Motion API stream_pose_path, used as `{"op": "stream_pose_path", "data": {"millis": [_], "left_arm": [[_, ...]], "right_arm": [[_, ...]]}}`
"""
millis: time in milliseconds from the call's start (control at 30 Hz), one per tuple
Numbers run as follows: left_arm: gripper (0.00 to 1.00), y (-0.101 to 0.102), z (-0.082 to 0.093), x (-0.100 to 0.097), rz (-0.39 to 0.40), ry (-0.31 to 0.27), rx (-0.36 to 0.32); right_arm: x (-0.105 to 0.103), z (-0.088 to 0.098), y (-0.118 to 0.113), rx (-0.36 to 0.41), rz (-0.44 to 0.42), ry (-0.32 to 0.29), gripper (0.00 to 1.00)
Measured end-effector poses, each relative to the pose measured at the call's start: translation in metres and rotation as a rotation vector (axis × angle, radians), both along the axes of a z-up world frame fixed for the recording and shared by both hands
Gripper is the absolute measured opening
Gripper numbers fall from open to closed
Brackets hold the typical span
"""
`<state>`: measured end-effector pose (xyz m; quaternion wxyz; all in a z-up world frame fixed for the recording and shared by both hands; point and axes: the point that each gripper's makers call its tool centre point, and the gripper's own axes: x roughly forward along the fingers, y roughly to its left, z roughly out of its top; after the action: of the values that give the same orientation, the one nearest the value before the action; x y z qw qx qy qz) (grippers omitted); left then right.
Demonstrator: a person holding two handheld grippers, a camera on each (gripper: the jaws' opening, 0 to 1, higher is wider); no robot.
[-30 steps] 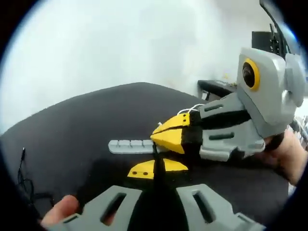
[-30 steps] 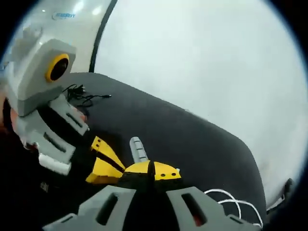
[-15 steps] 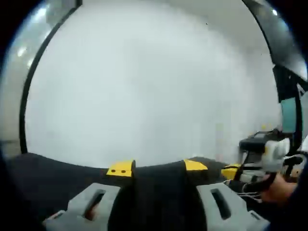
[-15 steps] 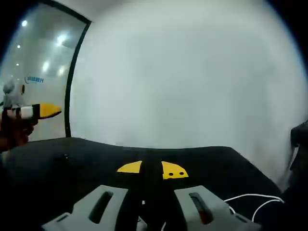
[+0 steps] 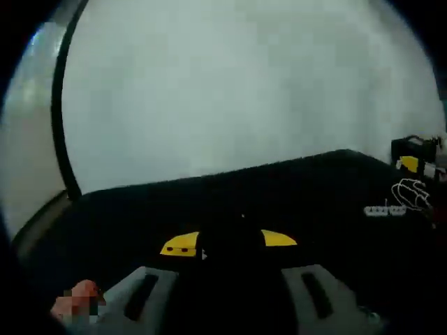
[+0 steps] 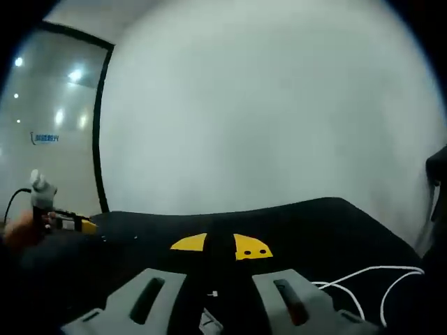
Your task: Grab the wires, straighten them and put them on the rack
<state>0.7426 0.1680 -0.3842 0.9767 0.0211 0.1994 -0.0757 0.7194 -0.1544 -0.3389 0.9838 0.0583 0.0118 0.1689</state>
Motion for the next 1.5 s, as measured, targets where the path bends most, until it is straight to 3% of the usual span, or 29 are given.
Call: {"op": "stream_pose_path", "data": {"millis": [33,100,200,267,300,333,367,400,433,500,533,567,600,667,700,733,767,833,900,1033,1100,1133,1167,1233,1267,1333,1400,1433,1500], "left_arm": [[0.45,0.000,-0.002,0.015,0.047,-0.005,-0.037],[0.52,-0.002,-0.023,0.037,0.071,0.082,-0.001],[0.27,-0.006,-0.038,0.058,0.084,0.089,0.046],[0.25,-0.006,-0.049,0.070,0.103,0.106,0.053],[0.12,-0.009,-0.049,0.071,0.096,0.098,0.053],[0.03,-0.017,-0.043,0.072,0.054,0.069,0.076],[0.02,-0.032,-0.039,0.066,-0.048,0.079,0.108],[0.02,-0.042,-0.009,0.056,-0.040,-0.026,0.069],[0.02,-0.046,0.017,0.045,-0.030,-0.111,0.084],[0.02,-0.090,0.071,0.015,-0.205,-0.323,0.102],[0.02,-0.110,0.078,0.001,-0.280,-0.357,0.165],[0.02,-0.128,0.072,-0.009,-0.339,-0.313,0.208],[0.02,-0.142,0.060,-0.009,-0.354,-0.253,0.197],[0.02,-0.172,0.054,-0.015,-0.403,-0.214,0.082],[0.02,-0.189,0.050,-0.014,-0.422,-0.172,-0.016],[0.02,-0.202,0.043,-0.015,-0.431,-0.108,-0.069],[0.02,-0.216,0.039,-0.015,-0.460,-0.089,-0.102],[0.02,-0.228,0.019,-0.002,-0.441,-0.036,-0.045],[0.02,-0.242,0.004,0.004,-0.443,0.039,-0.107],[0.02,-0.245,-0.015,0.018,-0.419,0.086,-0.092],[0.03,-0.248,-0.025,0.008,-0.434,0.148,-0.133],[0.04,-0.247,-0.029,0.005,-0.438,0.146,-0.119],[0.11,-0.247,-0.032,0.003,-0.457,0.131,-0.089],[0.43,-0.248,-0.033,0.004,-0.488,0.092,-0.055],[0.52,-0.249,-0.030,0.000,-0.488,0.114,-0.078],[0.46,-0.247,0.008,-0.004,-0.471,0.039,-0.253],[0.38,-0.232,0.048,-0.008,-0.467,-0.078,-0.345],[0.35,-0.222,0.057,-0.009,-0.449,-0.105,-0.349],[0.19,-0.200,0.049,-0.010,-0.417,-0.065,-0.237]], "right_arm": [[0.002,-0.001,0.002,-0.029,0.005,-0.005,0.10],[0.000,-0.003,0.006,-0.045,0.007,-0.006,0.10],[0.000,-0.005,0.007,-0.044,0.019,0.004,0.10],[0.002,-0.004,0.007,-0.030,0.021,0.006,0.10],[0.003,-0.004,0.007,-0.029,0.021,0.006,0.10],[0.002,-0.005,0.007,-0.031,0.023,0.007,0.10],[0.001,-0.005,0.009,-0.033,0.031,0.010,0.08],[0.000,-0.006,0.015,-0.043,0.055,0.014,0.07],[-0.003,-0.005,0.020,-0.050,0.070,0.012,0.07],[-0.005,-0.001,0.029,-0.061,0.088,-0.011,0.08],[-0.006,0.003,0.031,-0.066,0.093,-0.027,0.08],[-0.005,0.005,0.033,-0.062,0.096,-0.035,0.08],[-0.005,0.007,0.035,-0.053,0.102,-0.037,0.08],[-0.006,0.005,0.037,-0.021,0.126,-0.011,0.07],[-0.005,0.007,0.035,0.025,0.125,-0.009,0.07],[-0.003,0.007,0.032,0.039,0.117,-0.006,0.07],[-0.003,0.006,0.028,0.040,0.109,-0.002,0.07],[-0.004,0.004,0.021,0.052,0.095,0.006,0.08],[-0.002,0.003,0.015,0.068,0.080,0.014,0.08],[-0.001,0.000,0.011,0.082,0.062,0.034,0.07],[-0.001,-0.001,0.014,0.060,0.061,0.044,0.07],[0.000,-0.003,0.015,0.053,0.060,0.047,0.07],[0.003,-0.005,0.017,0.049,0.064,0.053,0.07],[0.002,-0.011,0.024,0.036,0.093,0.074,0.07],[0.001,-0.013,0.028,0.020,0.108,0.080,0.07],[0.000,-0.017,0.034,-0.046,0.121,0.074,0.06],[-0.002,-0.013,0.033,-0.105,0.109,0.046,0.05],[-0.001,-0.013,0.033,-0.095,0.101,0.044,0.05],[-0.003,-0.014,0.033,-0.095,0.099,0.043,0.05]]}}
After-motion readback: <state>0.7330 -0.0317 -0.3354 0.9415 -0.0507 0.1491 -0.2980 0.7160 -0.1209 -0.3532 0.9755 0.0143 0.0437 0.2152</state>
